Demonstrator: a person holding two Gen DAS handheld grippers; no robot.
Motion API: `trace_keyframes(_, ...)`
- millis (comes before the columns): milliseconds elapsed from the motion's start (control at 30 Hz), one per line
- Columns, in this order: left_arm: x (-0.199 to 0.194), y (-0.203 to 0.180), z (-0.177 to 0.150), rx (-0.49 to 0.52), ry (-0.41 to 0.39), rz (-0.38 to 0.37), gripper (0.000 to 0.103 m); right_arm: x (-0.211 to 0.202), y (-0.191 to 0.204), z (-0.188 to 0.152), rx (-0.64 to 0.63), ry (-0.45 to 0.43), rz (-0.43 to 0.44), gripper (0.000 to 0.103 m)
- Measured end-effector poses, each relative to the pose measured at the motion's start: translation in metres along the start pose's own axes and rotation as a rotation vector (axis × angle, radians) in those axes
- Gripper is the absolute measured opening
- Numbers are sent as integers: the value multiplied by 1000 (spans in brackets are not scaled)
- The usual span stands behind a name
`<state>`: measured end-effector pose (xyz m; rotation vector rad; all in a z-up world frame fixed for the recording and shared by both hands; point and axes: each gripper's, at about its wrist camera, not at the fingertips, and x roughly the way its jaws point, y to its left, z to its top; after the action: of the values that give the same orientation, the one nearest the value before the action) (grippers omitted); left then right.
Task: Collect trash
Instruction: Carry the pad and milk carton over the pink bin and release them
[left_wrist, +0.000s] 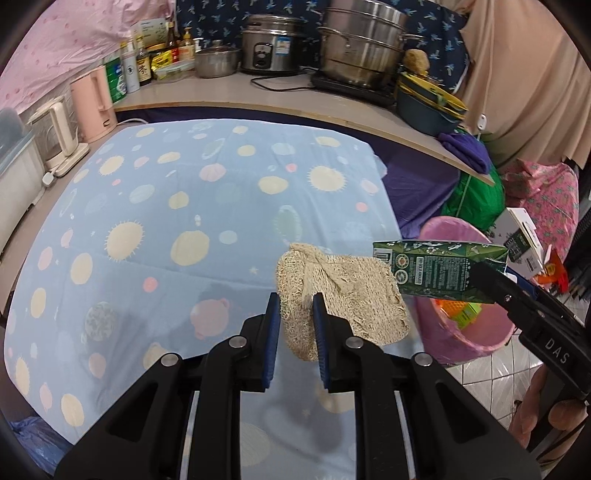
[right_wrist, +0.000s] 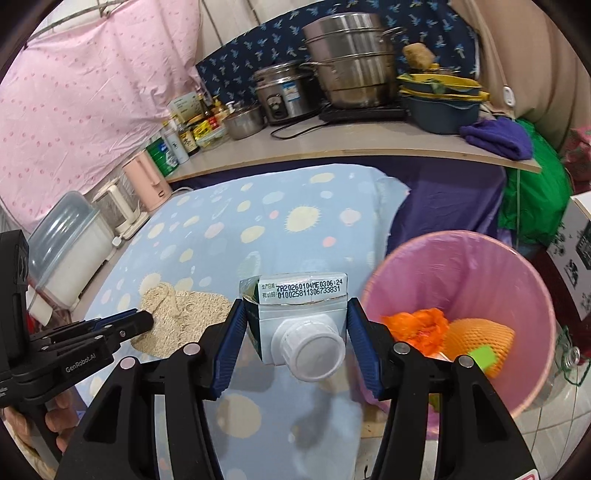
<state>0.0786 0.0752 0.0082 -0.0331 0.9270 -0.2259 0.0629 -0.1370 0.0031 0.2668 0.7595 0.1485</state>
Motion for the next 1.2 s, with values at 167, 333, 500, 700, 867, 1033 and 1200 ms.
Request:
trace_keyframes(167, -7, -31, 0, 60, -15, -26, 17, -32, -34, -8, 67, -54, -57, 53)
trace_keyframes(333, -9, -69, 4, 133, -29, -64, 17, -65, -76, -12, 152, -116, -129, 53)
trace_keyframes(500, -8, -111, 14, 202, -58, -104, 17, -90, -107, -14, 214, -169, -184, 53)
trace_keyframes(700, 2, -154, 24, 257, -80, -132, 17, -108, -135, -14, 269, -207, -236, 53)
trace_keyframes(867, 19, -179, 26, 286, -64, -129, 17, -109, -152, -13, 306, -211, -253, 53)
trace_keyframes(1033, 35, -190, 25, 294, -41, -124, 17, -97, -162, -11, 313, -191, -261, 53)
trace_keyframes(1200, 49, -195, 26, 300, -26, -115, 18, -81, -169, -11, 326, -175, -253, 53)
